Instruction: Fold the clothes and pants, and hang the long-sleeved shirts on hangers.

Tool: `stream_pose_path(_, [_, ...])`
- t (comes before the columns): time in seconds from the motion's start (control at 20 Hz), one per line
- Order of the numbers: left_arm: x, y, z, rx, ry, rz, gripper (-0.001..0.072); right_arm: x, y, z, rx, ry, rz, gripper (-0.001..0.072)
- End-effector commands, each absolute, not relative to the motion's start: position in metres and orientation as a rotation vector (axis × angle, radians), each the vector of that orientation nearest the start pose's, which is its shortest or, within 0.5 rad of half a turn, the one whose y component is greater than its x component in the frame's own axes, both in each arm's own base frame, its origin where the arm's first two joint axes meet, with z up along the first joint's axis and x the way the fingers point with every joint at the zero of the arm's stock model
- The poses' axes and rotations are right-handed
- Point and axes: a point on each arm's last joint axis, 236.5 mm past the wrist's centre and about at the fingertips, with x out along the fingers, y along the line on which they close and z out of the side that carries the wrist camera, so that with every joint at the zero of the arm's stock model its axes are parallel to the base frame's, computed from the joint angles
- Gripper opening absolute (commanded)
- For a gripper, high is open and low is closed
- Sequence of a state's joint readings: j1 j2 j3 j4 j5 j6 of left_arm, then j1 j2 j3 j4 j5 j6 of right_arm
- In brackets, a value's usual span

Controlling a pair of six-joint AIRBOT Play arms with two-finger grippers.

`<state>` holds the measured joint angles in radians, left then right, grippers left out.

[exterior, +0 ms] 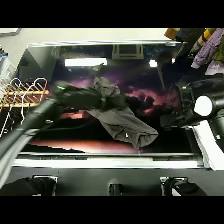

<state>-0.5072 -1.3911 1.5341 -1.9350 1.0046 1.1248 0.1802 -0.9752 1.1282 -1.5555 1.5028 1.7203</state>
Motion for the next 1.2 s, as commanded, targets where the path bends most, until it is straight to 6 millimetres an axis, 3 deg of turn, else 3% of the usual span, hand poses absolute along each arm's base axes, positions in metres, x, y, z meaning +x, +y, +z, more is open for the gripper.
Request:
stream_pose_path(0.0, [0.384, -0.187, 0.175, -0.377, 1.034, -0.263, 0.0600, 0.321, 0.078, 0.125, 0.220, 1.139, 0.118, 0.0502])
stream_pose_path(0.1, [0.370, -0.135, 0.197, -0.345, 0.998, -0.174, 0.0599, 0.342, 0.052, 0.159, 0.375, 1.029, 0.059, 0.0502])
stream_pose_path(0.15, [0.364, -0.113, 0.205, -0.333, 0.981, -0.133, 0.0599, 0.346, 0.036, 0.164, 0.447, 1.009, 0.048, 0.0502])
stream_pose_path(0.25, [0.355, -0.081, 0.219, -0.321, 0.944, -0.068, 0.0599, 0.343, 0.016, 0.154, 0.540, 1.033, 0.084, 0.0503])
stream_pose_path(0.35, [0.351, -0.063, 0.228, -0.335, 0.911, -0.027, 0.0599, 0.341, 0.007, 0.123, 0.588, 1.058, 0.099, 0.0503])
stream_pose_path(0.5, [0.351, -0.056, 0.230, -0.344, 0.904, -0.011, 0.0599, 0.301, 0.019, 0.032, 0.642, 1.281, 0.098, 0.0532])
stream_pose_path(0.65, [0.352, -0.057, 0.229, -0.344, 0.907, -0.011, 0.0599, 0.279, 0.026, -0.024, 0.697, 1.376, 0.077, 0.0542])
stream_pose_path(0.95, [0.354, -0.052, 0.225, -0.341, 0.911, 0.014, 0.0601, 0.297, 0.044, -0.067, 0.847, 1.398, 0.121, 0.0541])
stream_pose_path(1.05, [0.356, -0.051, 0.222, -0.367, 0.920, 0.036, 0.0620, 0.293, 0.047, -0.087, 0.864, 1.460, 0.129, 0.0540])
stream_pose_path(1.15, [0.357, -0.051, 0.220, -0.369, 0.925, 0.038, 0.0619, 0.293, 0.054, -0.094, 0.890, 1.476, 0.171, 0.0525])
